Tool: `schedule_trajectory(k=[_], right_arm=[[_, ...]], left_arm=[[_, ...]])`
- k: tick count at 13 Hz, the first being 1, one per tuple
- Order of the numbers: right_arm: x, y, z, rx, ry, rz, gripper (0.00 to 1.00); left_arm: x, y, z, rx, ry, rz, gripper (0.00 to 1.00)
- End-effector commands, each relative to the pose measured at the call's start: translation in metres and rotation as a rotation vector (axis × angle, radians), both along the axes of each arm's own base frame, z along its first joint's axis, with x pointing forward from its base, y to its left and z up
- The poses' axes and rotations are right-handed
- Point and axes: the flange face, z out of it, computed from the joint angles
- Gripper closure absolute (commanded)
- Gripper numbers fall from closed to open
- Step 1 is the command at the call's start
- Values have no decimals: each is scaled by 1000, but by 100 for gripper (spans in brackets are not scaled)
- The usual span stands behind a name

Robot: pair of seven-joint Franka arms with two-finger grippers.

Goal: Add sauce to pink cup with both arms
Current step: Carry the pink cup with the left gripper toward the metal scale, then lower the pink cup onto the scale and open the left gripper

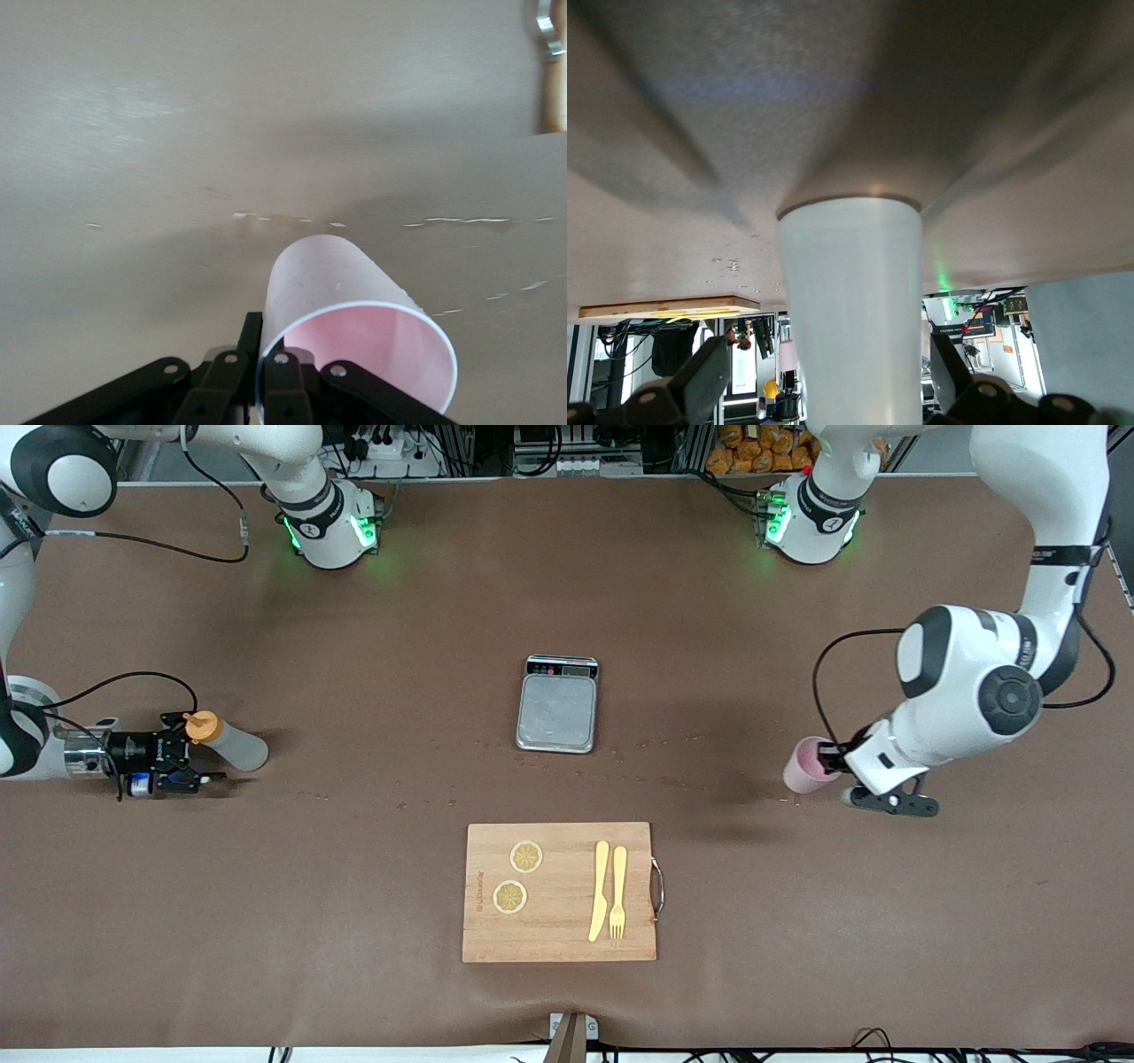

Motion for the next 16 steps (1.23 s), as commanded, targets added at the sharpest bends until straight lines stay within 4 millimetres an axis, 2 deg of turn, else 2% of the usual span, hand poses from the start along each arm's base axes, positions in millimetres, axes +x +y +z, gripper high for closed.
schedule_trajectory(k=[1, 2, 3, 4, 5, 8, 9, 12, 13, 14, 16], right_arm=[[-2, 5, -2, 15, -8, 17, 4], [-3, 6, -3, 17, -4, 19, 12], [-3, 6, -2, 17, -4, 19, 15], [-4, 7, -1, 31, 2, 25, 27], [-4, 8, 1, 44, 7, 33, 34], [-2, 8, 3, 44, 10, 30, 38], [-2, 7, 4, 44, -1, 33, 47], [0, 5, 6, 37, -5, 33, 53], [1, 4, 9, 36, -11, 33, 60], [3, 5, 9, 36, -9, 32, 60], [6, 6, 11, 29, -10, 34, 59]], left_arm=[[-13, -50, 12, -23, 27, 88, 100], [-17, -72, 16, -29, 31, 113, 100], [-22, -92, 20, -37, 33, 135, 100], [-27, -117, 23, -47, 40, 149, 100], [-32, -139, 25, -52, 47, 170, 100], [-54, -212, 20, -60, 82, 210, 100], [-62, -239, 17, -61, 95, 232, 100], [-88, -315, 4, -74, 137, 265, 100], [-99, -335, -4, -69, 151, 267, 100], [-108, -352, -9, -70, 156, 273, 100], [-118, -373, -17, -90, 152, 289, 100]])
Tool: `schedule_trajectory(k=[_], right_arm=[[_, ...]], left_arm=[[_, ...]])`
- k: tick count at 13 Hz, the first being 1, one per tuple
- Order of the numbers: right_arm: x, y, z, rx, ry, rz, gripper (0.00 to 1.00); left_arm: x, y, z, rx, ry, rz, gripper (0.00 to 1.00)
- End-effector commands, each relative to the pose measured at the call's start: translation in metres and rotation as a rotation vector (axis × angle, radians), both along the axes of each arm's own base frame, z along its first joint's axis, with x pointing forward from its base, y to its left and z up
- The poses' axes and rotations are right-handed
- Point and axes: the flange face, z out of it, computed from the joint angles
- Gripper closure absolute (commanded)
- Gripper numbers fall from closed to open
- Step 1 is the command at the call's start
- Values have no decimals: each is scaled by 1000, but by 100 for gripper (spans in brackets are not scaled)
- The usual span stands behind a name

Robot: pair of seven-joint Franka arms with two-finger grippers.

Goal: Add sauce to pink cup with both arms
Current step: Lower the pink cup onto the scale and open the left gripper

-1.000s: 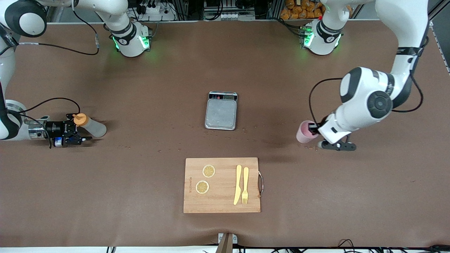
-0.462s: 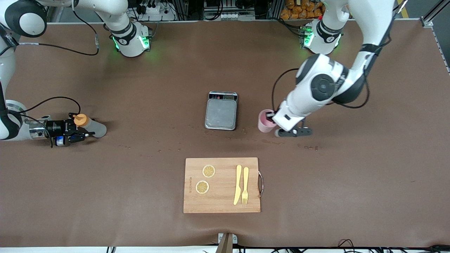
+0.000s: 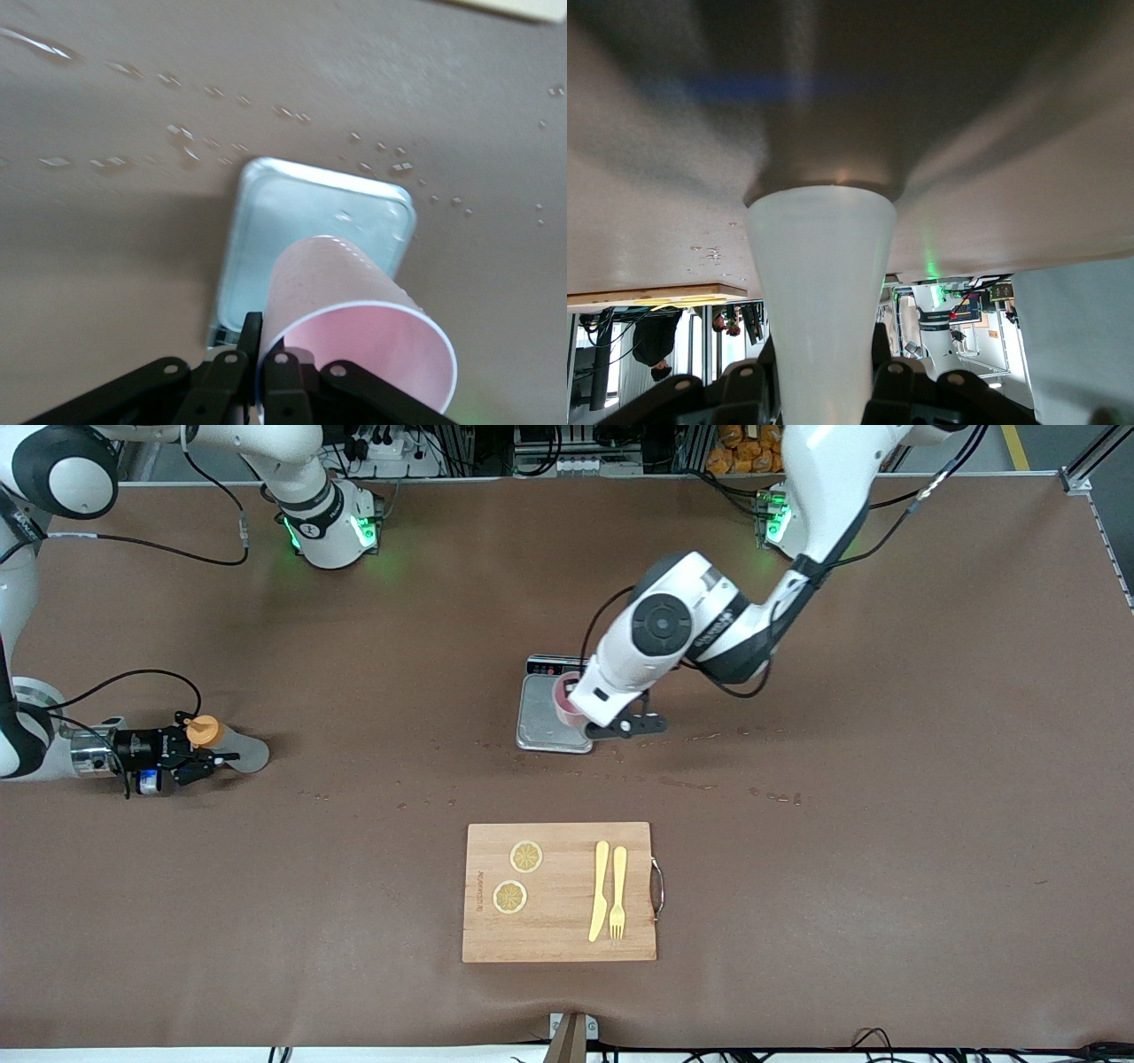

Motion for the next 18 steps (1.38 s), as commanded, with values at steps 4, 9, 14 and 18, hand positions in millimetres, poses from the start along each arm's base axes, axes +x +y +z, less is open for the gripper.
schedule_trajectory(k=[4, 9, 14, 18], right_arm=[[24, 14, 34, -44, 12, 17, 59], [58, 26, 78, -119, -6, 32, 59], [81, 46, 108, -186, 13, 44, 59], [92, 63, 118, -214, 19, 46, 59]], left_arm=[[-7, -37, -38, -48, -7, 52, 100], [-15, -45, -55, -11, -40, 50, 100], [-11, -40, -62, 26, -42, 102, 1], [-9, -33, -22, 50, -57, 95, 0]])
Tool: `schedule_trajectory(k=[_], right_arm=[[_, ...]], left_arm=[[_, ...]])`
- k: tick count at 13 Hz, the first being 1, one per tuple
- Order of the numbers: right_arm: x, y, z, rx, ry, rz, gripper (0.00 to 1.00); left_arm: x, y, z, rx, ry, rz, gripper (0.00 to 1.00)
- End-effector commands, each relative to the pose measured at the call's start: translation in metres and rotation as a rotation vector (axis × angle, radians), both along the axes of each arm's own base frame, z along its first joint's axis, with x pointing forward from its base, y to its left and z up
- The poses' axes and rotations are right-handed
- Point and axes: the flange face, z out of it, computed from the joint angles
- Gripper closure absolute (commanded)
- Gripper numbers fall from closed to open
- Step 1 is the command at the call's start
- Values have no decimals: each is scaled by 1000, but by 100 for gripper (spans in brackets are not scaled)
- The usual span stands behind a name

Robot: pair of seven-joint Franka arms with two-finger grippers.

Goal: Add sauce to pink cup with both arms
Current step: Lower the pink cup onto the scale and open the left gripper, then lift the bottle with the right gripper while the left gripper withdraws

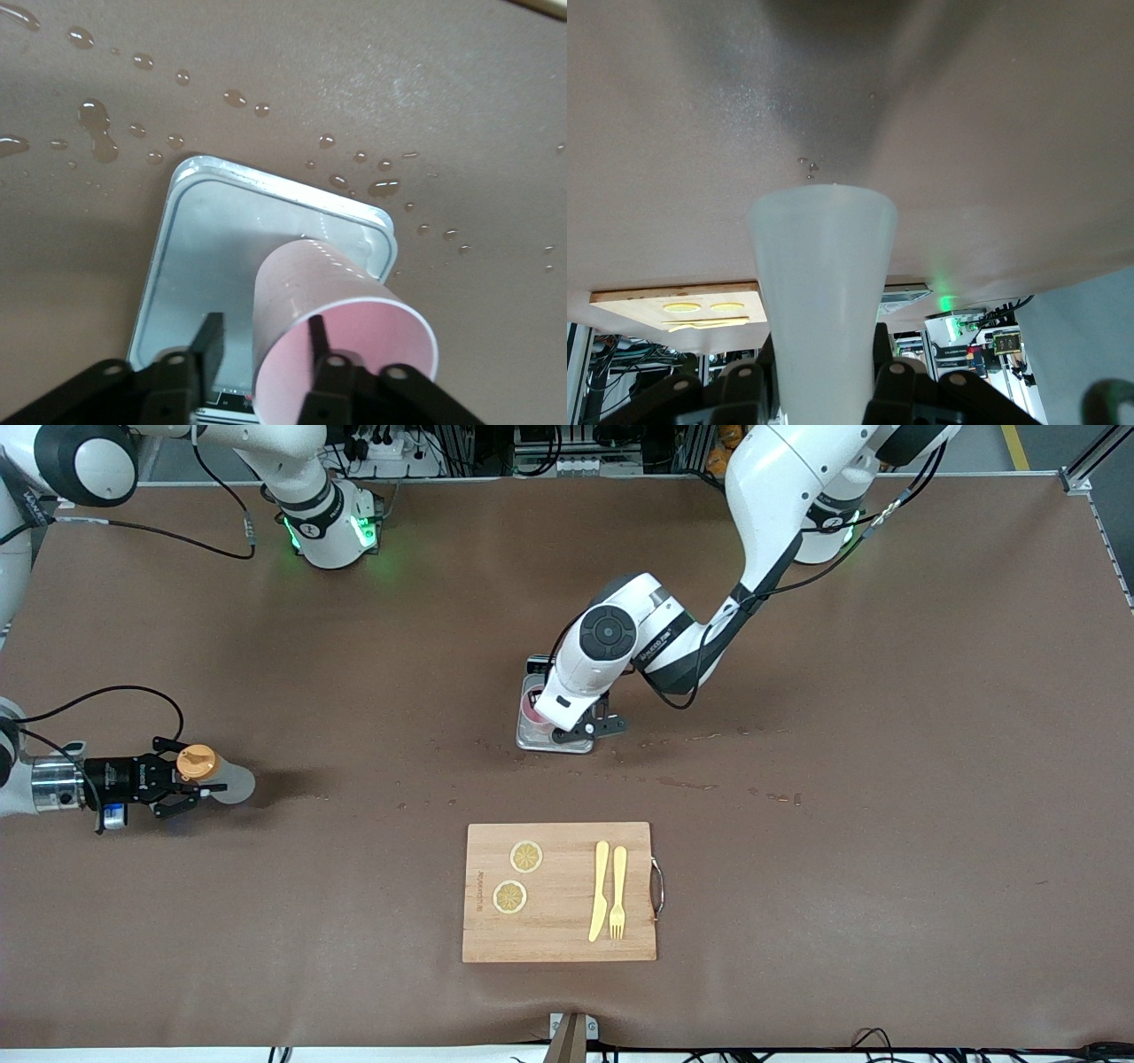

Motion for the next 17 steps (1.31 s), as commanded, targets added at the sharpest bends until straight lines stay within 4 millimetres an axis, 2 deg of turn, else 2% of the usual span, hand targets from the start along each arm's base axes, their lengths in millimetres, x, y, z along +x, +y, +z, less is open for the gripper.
schedule_trajectory(k=[1, 3, 4, 7, 8, 9, 11, 13, 14, 16, 17], right_arm=[[7, 13, 26, -41, 9, 6, 59], [11, 22, 35, -57, 21, 3, 59], [14, 31, 43, -72, 23, 11, 59], [24, 62, 67, -111, 46, 13, 59], [28, 73, 70, -123, 57, 15, 59], [30, 84, 81, -145, 60, 12, 59], [34, 110, 95, -207, 56, 16, 59], [34, 137, 100, -240, 57, 21, 59], [33, 156, 103, -272, 49, 45, 59], [33, 178, 113, -322, 74, 12, 59], [33, 197, 115, -337, 79, 19, 59]], left_arm=[[1, 8, 40, 37, -27, 0, 0], [0, 13, 64, 54, -37, -44, 0], [6, 24, 79, 55, -51, -92, 0], [34, 76, 136, 70, -96, -183, 0], [43, 95, 152, 76, -107, -209, 0], [50, 111, 165, 80, -117, -237, 0], [63, 145, 183, 92, -122, -292, 0], [75, 184, 206, 109, -124, -298, 0], [79, 201, 216, 118, -123, -300, 0], [82, 225, 225, 128, -119, -329, 0], [82, 246, 236, 142, -131, -341, 0]])
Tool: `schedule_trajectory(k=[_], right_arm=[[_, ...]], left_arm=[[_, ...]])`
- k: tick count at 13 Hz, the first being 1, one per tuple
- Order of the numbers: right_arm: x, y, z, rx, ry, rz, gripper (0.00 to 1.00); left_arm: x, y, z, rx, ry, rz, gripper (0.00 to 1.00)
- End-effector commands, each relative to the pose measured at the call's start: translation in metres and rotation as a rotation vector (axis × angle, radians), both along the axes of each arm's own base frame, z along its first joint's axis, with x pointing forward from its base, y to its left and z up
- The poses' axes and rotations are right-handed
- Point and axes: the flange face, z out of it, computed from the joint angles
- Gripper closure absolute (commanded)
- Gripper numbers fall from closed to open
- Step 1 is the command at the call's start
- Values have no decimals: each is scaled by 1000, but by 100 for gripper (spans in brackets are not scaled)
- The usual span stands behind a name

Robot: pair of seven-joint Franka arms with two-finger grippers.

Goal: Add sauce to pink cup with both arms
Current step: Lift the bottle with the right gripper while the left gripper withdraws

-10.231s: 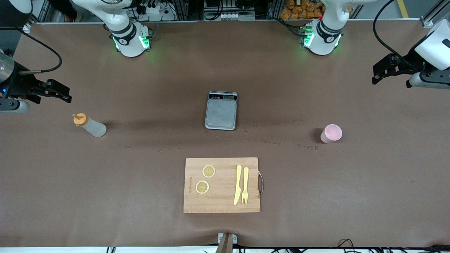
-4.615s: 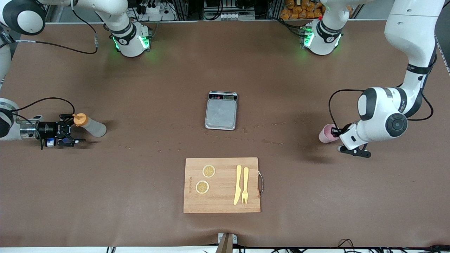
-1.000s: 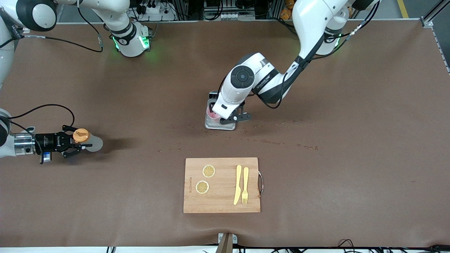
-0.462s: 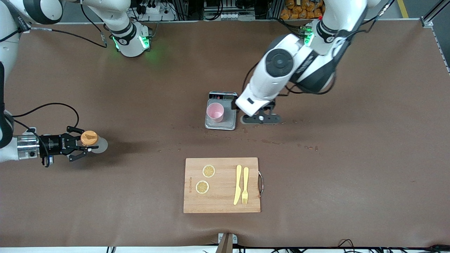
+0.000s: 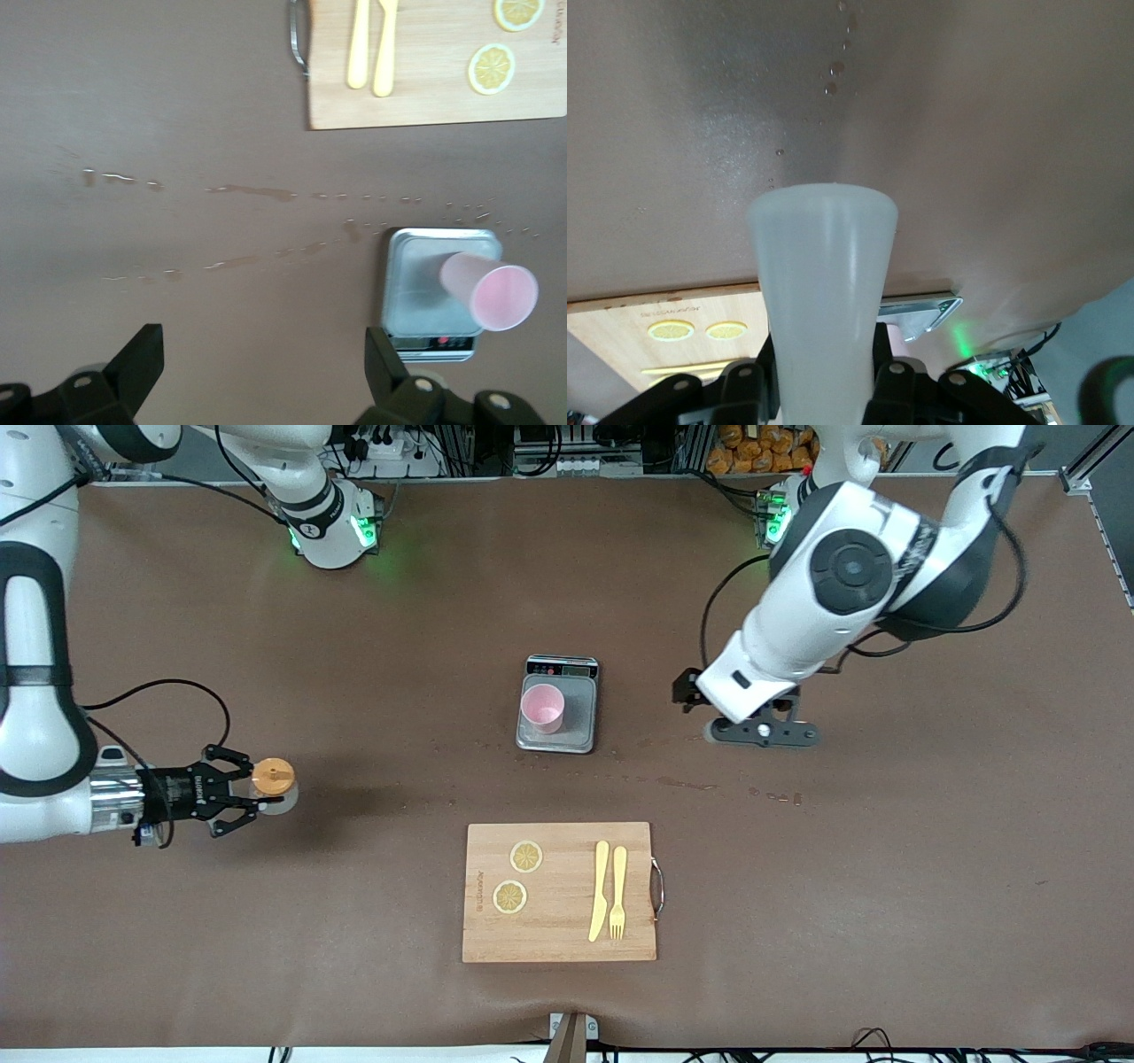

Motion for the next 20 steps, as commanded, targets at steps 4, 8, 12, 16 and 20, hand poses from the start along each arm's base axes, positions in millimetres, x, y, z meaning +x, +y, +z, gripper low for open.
schedule_trajectory(k=[4, 8, 12, 16, 20], right_arm=[[-19, 68, 31, -150, 29, -53, 60], [-33, 124, 38, -313, 53, -108, 60], [-42, 164, 48, -404, 91, -159, 59], [-70, 218, 55, -609, 109, -177, 59], [-98, 268, 56, -774, 128, -170, 59]], left_arm=[[-18, 101, 44, 84, -22, -112, 0], [-16, 196, 78, 83, -7, -192, 0], [-22, 202, 102, 92, 11, -109, 0], [-33, 201, 131, 102, 23, -111, 0], [-34, 205, 156, 126, -28, -102, 0]])
